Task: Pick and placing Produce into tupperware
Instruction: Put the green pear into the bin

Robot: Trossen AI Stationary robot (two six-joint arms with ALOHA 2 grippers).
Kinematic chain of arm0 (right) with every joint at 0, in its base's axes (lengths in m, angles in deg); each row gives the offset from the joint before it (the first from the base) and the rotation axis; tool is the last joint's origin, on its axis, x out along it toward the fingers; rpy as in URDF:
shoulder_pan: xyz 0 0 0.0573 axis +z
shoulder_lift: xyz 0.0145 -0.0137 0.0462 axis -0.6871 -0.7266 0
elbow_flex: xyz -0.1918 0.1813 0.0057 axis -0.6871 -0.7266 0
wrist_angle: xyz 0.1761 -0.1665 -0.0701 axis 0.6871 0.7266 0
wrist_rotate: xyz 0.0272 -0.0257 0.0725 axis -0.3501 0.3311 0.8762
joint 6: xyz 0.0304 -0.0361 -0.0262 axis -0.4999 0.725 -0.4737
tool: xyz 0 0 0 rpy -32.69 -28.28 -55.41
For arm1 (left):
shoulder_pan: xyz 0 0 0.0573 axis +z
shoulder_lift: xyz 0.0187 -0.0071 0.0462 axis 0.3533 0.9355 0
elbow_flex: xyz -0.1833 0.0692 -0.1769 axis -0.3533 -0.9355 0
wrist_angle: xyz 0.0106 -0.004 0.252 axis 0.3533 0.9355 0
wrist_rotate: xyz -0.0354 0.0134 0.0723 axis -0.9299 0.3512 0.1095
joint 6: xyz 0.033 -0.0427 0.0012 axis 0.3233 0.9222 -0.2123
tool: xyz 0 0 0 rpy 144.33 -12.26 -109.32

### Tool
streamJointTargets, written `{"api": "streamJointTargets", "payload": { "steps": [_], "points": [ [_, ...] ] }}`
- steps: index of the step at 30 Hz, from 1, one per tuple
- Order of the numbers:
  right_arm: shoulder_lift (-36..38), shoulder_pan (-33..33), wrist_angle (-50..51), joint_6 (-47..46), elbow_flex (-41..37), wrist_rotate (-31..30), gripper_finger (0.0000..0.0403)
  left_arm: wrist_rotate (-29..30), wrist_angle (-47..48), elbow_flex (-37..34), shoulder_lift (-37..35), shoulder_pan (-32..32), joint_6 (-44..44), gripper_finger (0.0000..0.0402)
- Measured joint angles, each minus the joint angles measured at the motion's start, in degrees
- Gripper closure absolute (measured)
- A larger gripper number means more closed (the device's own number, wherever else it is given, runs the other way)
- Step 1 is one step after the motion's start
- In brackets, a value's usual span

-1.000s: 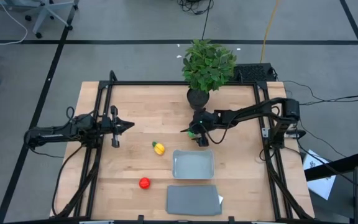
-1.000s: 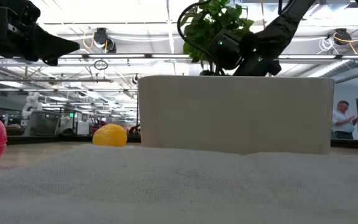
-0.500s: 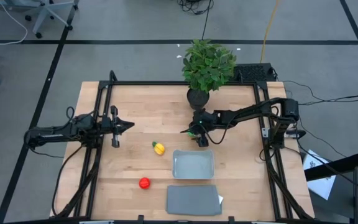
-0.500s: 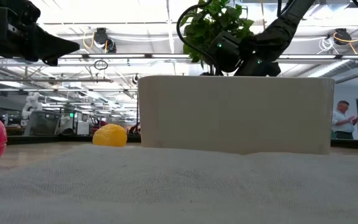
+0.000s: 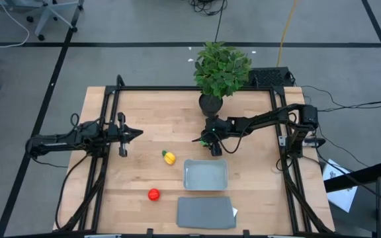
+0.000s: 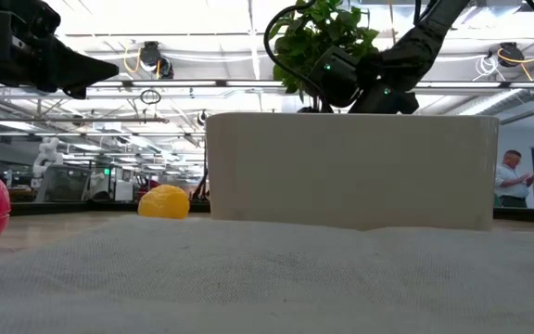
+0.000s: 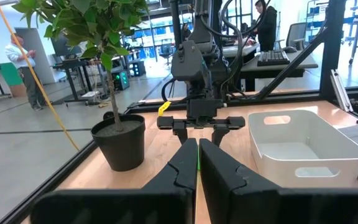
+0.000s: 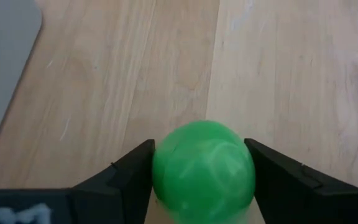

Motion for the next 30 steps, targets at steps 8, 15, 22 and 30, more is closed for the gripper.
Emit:
{"api": "streamJointTargets", "payload": {
  "steps": [8,15,22,30],
  "points": [
    [0.3,0.1,0.4,0.4,0.0,0.0,0.0174,0.0,0.0,0.0,0.0,0.0,0.0,0.0380],
    [2.4,0.1,1.2,0.4,0.7,0.0,0.0182,0.0,0.0,0.0,0.0,0.0,0.0,0.0380],
    [5.0,0.1,4.9,0.4,2.9,0.0,0.0177,0.0,0.0,0.0,0.0,0.0,0.0,0.0380],
    [5.9,0.9,10.6,2.0,8.2,0.0,0.0179,0.0,0.0,0.0,0.0,0.0,0.2,0.0380]
  ]
}}
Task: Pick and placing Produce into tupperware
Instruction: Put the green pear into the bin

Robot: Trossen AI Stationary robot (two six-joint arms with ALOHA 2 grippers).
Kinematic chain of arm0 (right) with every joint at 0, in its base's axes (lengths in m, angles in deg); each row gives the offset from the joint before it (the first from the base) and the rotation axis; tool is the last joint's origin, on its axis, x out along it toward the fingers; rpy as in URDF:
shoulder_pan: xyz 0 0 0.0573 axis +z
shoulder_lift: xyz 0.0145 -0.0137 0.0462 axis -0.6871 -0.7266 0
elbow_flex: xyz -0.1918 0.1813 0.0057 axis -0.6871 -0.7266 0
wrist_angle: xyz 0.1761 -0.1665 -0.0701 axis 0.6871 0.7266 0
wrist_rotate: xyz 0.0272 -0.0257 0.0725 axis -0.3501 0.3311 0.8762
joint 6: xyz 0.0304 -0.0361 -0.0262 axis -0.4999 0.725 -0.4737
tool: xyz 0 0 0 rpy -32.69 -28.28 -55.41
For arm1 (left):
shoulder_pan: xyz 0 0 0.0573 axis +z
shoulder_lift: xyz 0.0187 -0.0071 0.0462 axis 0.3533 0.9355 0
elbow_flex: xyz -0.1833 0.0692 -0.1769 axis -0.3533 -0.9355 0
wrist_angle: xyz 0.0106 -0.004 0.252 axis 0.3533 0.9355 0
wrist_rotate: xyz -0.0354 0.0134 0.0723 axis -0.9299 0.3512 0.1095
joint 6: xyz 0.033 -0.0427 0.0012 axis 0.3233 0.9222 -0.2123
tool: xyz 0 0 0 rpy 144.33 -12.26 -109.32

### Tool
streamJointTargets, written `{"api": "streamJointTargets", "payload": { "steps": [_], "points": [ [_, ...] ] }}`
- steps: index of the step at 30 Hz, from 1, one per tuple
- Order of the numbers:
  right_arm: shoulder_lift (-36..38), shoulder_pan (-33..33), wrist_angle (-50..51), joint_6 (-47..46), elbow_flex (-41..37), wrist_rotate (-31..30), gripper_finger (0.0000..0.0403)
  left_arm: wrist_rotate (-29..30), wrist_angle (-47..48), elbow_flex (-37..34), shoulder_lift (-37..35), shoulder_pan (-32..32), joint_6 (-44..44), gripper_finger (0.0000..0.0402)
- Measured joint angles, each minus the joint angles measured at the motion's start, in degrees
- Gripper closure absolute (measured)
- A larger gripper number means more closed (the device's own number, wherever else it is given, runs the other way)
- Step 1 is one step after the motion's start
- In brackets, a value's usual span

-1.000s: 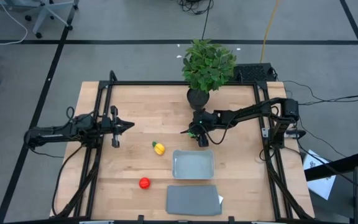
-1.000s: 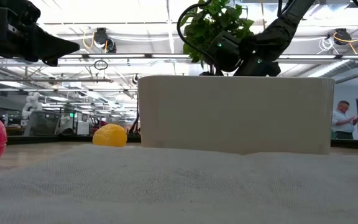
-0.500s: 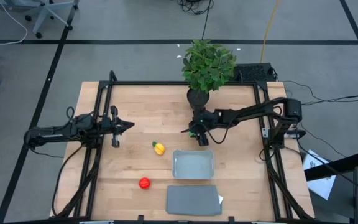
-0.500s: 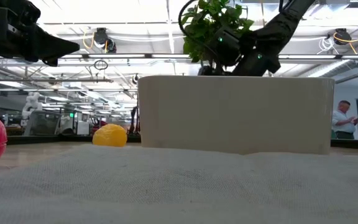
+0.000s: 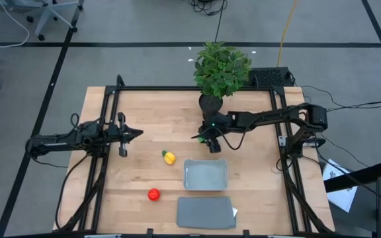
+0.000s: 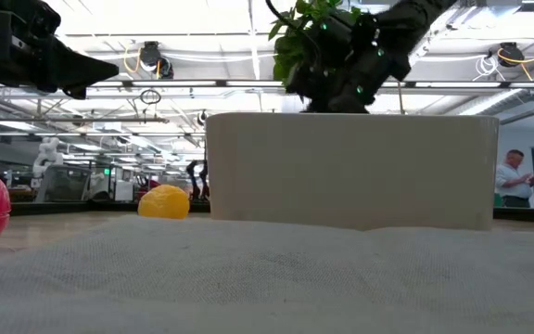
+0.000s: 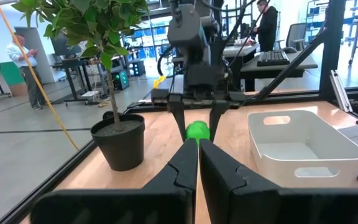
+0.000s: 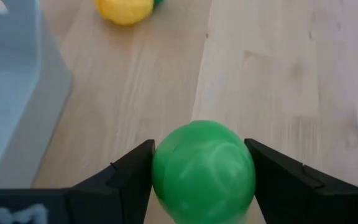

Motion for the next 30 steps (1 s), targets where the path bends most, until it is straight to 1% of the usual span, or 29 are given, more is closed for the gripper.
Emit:
{"api": "streamJointTargets", "payload": {
  "steps": [7,10,20,22,26,30],
  "points": [
    [0.1,1.1,5.9,1.7,6.5,0.0,0.0180,0.0,-0.1,0.0,0.0,0.0,0.0,0.0380],
    [0.4,1.1,6.7,1.7,8.3,0.1,0.0181,0.0,-0.1,0.0,0.0,0.0,0.0,0.0380],
    [3.1,1.5,9.3,1.0,9.2,0.2,0.0181,0.0,-0.2,0.0,0.0,0.0,0.3,0.0380],
    [3.1,1.8,9.4,0.7,9.2,1.9,0.0180,0.0,-0.2,0.0,0.0,0.0,0.3,0.0380],
    [3.2,2.9,9.3,-0.8,9.2,8.2,0.0180,0.0,-0.2,0.0,0.0,0.0,0.4,0.0380],
    [3.2,4.6,8.8,-2.2,9.2,8.9,0.0180,0.0,-0.2,0.0,0.0,0.0,0.5,0.0380]
  ]
}}
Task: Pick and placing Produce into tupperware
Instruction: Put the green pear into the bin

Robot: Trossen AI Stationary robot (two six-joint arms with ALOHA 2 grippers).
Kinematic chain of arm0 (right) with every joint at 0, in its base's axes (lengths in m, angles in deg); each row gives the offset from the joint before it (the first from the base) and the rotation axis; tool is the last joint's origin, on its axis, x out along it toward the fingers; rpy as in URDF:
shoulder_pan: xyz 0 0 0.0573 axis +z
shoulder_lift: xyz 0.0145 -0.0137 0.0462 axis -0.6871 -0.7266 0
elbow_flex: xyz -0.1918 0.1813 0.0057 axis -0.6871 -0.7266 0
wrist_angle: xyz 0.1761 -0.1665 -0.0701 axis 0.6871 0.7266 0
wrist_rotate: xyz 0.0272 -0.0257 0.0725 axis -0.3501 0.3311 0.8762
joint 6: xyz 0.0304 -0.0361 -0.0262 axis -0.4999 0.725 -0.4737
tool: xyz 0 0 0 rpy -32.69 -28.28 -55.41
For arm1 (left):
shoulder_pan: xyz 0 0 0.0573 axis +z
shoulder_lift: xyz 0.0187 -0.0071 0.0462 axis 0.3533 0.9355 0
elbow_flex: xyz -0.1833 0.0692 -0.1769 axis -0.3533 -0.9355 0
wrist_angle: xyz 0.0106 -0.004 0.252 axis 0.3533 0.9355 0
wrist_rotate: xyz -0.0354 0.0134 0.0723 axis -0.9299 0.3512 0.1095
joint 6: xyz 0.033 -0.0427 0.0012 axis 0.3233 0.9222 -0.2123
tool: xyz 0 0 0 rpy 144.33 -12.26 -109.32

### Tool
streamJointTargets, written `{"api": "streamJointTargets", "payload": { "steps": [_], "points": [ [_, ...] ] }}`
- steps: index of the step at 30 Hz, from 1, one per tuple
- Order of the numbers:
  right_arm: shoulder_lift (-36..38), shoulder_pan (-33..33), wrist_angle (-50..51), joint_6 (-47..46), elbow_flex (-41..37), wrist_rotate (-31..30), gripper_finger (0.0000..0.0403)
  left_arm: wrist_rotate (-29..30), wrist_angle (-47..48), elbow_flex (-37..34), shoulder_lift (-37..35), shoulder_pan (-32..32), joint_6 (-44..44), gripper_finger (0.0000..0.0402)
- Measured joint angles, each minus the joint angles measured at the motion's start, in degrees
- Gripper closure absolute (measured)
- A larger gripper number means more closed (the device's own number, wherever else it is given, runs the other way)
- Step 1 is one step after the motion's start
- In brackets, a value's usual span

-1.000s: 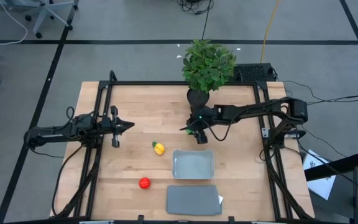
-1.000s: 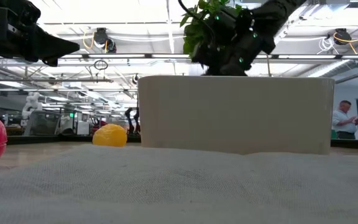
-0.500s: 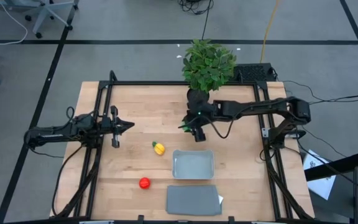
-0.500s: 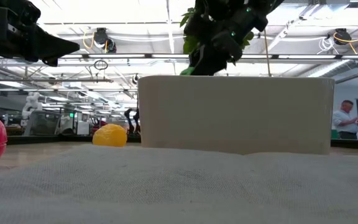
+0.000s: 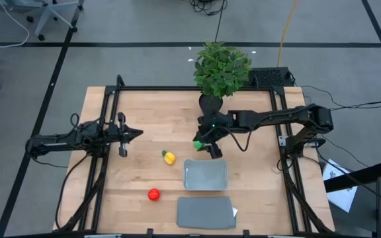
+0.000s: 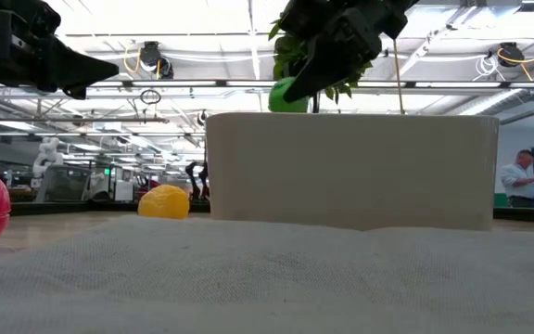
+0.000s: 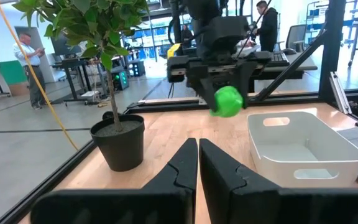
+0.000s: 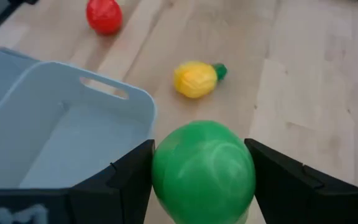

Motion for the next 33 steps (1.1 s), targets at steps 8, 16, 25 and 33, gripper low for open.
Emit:
{"api": "streamJointTargets", "payload": {
  "steps": [8,16,25,33],
  "points": [
    [0.0,2.8,-1.4,-3.1,0.0,0.0,0.0180,0.0,0.0,0.0,0.0,0.0,0.0,0.0380],
    [0.0,6.2,-3.4,-5.4,0.0,0.0,0.0180,0.0,0.0,0.0,0.0,0.0,0.0,0.0380],
    [-2.1,9.5,-3.6,-5.4,0.0,0.0,0.0180,0.0,0.1,0.0,0.0,0.0,0.3,0.0380],
    [-7.1,10.4,-3.4,-5.3,0.0,0.0,0.0179,-0.1,0.2,0.0,0.0,0.0,1.1,0.0380]
  ]
}}
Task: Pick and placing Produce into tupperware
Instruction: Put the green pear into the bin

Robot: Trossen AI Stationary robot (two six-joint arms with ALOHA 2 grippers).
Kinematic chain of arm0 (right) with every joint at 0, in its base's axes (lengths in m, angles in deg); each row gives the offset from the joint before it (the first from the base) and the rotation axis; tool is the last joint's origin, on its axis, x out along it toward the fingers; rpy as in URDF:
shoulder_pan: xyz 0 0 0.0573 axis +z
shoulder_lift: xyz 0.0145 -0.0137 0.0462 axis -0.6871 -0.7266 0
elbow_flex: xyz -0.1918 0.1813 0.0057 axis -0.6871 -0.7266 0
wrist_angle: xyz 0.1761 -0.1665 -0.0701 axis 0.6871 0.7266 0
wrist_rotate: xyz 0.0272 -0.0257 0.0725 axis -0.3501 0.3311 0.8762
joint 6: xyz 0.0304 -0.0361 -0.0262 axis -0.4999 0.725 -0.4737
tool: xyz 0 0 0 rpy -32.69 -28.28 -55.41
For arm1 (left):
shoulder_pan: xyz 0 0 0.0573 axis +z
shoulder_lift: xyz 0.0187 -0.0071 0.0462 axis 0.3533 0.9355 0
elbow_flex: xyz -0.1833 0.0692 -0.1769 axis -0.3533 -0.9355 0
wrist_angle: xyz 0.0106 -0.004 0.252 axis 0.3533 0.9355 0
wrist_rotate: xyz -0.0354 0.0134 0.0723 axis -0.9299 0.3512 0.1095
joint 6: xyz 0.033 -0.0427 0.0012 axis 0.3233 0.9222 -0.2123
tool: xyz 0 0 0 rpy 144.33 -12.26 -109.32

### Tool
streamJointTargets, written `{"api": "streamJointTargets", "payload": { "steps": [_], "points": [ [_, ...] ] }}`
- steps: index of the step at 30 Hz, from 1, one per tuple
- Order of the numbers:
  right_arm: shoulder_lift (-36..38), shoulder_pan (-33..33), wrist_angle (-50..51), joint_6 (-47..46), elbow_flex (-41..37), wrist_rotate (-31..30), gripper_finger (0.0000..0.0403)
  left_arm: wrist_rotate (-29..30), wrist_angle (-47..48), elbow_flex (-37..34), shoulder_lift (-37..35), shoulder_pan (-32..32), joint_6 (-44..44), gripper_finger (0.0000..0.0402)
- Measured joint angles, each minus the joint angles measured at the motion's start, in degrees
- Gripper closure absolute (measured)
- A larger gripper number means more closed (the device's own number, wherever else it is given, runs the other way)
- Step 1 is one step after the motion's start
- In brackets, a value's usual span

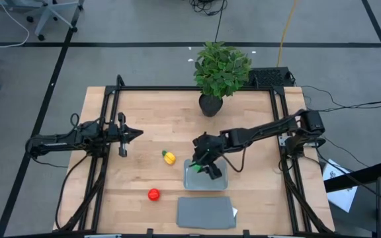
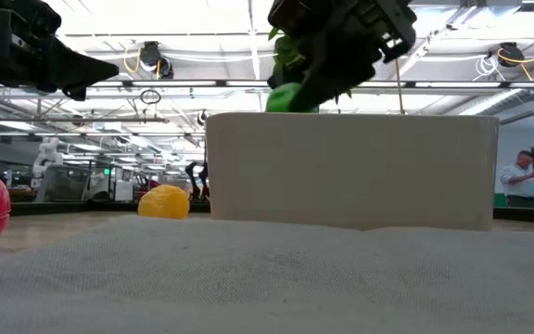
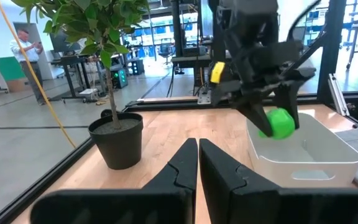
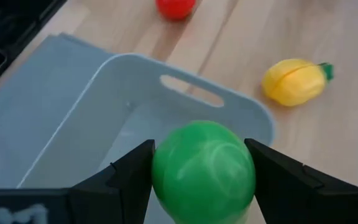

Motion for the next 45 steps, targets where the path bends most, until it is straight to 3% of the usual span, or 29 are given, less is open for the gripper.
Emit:
{"api": "streamJointTargets", "payload": {
  "steps": [24,45],
  "points": [
    [-5.5,1.0,5.4,6.1,-0.1,1.5,0.0179,0.0,1.8,0.0,0.0,0.0,0.2,0.0380],
    [-6.5,1.2,6.8,17.8,0.0,0.7,0.0179,0.0,2.6,0.0,0.0,0.0,-0.3,0.0380]
  ]
}}
